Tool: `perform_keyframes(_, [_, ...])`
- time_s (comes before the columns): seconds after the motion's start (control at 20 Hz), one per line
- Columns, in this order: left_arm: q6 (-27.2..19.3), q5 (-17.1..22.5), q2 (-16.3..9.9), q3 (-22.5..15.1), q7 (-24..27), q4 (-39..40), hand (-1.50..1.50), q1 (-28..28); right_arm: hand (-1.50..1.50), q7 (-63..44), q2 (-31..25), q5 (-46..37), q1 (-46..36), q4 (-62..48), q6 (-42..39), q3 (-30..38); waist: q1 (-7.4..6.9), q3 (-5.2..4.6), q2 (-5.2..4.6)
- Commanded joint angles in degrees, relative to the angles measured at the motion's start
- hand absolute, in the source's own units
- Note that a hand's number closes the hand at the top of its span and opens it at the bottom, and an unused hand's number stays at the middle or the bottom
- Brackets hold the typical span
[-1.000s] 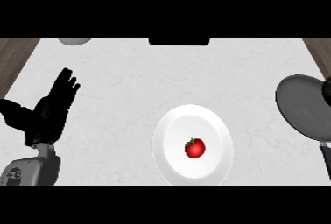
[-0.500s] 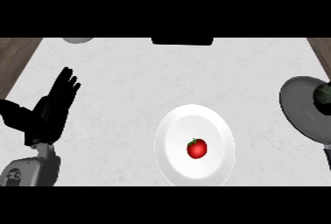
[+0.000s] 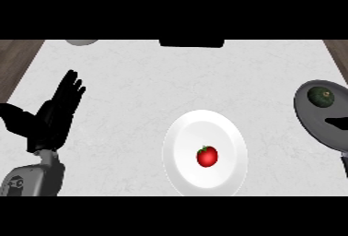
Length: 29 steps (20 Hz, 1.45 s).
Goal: Pick the squash from the plate and place it in the pan
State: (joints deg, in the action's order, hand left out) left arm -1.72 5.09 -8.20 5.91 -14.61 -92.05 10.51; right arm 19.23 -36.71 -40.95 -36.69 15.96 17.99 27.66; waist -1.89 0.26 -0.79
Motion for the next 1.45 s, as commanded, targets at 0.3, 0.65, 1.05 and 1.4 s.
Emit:
perform_keyframes(0.3, [-0.43, -0.28, 0.12, 1.34, 2.46, 2.88, 0.00, -0.66, -1.50, 14.24, -6.08, 17.55, 2.23, -1.04, -13.58, 15.30, 1.79, -0.02, 0.29])
perform_keyframes(0.65, [-0.69, 0.17, -0.91, 1.94, -0.54, -1.21, 0.00, -1.94, -1.50, 22.34, -12.28, 26.40, 12.91, -3.48, -30.50, 22.41, 2.05, -0.08, 0.72])
perform_keyframes(1.05, [0.98, 0.60, -0.49, 1.22, 0.71, 0.12, 0.00, -1.99, -1.50, 30.06, -14.40, 29.87, 22.21, -3.21, -42.97, 22.17, 1.68, -0.13, 0.66])
perform_keyframes(1.4, [-1.30, -0.12, 0.42, 0.71, -2.60, -2.66, 0.00, -1.05, -1.50, 31.60, -14.62, 31.97, 27.26, -2.23, -42.55, 20.99, 1.72, -0.13, 0.74])
